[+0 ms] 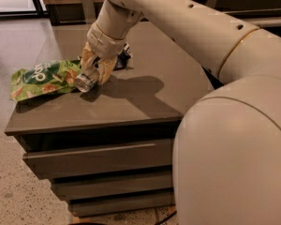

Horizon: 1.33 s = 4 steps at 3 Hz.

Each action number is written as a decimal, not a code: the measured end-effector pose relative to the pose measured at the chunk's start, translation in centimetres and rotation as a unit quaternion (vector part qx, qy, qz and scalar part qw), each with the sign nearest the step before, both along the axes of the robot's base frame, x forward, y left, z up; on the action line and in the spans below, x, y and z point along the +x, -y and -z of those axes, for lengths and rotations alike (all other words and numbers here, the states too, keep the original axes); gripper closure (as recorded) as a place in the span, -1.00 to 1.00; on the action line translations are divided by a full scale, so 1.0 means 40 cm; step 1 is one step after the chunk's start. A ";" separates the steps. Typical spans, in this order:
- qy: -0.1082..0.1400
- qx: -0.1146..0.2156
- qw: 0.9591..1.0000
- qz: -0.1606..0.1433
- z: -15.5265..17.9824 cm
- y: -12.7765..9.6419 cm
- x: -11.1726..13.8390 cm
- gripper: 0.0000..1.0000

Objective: Move redbull can near green rice chip bag

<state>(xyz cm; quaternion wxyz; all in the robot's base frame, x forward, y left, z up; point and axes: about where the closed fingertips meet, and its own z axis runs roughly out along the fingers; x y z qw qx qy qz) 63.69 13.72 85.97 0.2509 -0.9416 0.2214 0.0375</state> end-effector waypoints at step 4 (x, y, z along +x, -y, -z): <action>-0.022 -0.006 1.000 0.017 0.050 -0.018 -0.002 -0.58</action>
Offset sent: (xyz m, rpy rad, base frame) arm -0.0020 0.0099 -0.0211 -0.0062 0.0477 -0.0269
